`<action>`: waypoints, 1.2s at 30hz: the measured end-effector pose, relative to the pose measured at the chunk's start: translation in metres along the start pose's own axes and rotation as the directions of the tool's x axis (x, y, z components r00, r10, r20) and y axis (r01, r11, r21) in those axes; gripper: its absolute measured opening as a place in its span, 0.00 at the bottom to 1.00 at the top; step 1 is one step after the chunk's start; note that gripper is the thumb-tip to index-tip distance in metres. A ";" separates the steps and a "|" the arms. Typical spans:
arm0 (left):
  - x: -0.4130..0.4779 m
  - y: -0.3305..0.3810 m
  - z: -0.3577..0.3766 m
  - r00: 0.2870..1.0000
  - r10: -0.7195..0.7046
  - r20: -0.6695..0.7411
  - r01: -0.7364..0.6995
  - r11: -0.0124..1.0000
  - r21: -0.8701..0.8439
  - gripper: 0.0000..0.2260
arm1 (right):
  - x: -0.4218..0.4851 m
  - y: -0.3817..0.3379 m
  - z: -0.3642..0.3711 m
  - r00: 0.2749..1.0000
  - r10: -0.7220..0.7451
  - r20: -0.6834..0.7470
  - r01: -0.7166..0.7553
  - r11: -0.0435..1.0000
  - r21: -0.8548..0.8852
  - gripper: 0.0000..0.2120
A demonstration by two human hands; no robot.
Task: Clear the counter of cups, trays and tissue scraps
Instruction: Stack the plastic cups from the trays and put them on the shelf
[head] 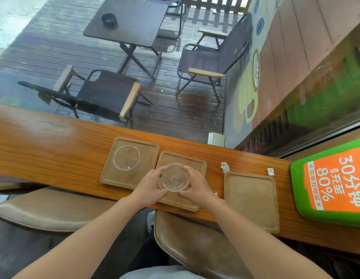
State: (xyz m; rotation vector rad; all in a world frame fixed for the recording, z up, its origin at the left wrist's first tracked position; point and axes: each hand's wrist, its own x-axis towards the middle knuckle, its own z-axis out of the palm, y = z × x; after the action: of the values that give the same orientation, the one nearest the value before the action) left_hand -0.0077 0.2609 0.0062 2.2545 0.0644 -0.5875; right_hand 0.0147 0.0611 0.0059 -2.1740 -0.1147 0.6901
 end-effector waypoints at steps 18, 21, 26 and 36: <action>-0.025 0.020 -0.017 0.988 -0.101 -0.113 0.098 0.995 -0.027 0.28 | -0.018 -0.007 -0.034 0.999 0.013 0.038 -0.012 0.999 -0.036 0.45; -0.028 0.023 -0.023 0.978 -0.098 -0.187 0.095 0.995 -0.023 0.20 | -0.017 -0.009 -0.044 1.000 0.018 0.018 -0.017 0.999 -0.036 0.39; -0.029 0.030 -0.034 0.955 -0.056 -0.292 0.053 0.998 -0.016 0.14 | -0.010 -0.016 -0.051 0.987 0.002 -0.161 -0.018 0.995 -0.103 0.28; -0.027 0.008 -0.099 0.899 0.023 -0.437 -0.025 1.000 0.000 0.16 | 0.008 -0.086 -0.033 0.957 -0.161 -0.242 0.117 0.975 -0.187 0.20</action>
State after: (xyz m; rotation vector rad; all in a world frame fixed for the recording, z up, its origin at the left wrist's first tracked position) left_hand 0.0094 0.3298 0.0808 2.3379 0.2617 -0.0553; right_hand 0.0516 0.0964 0.0831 -2.3729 -0.1956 0.3241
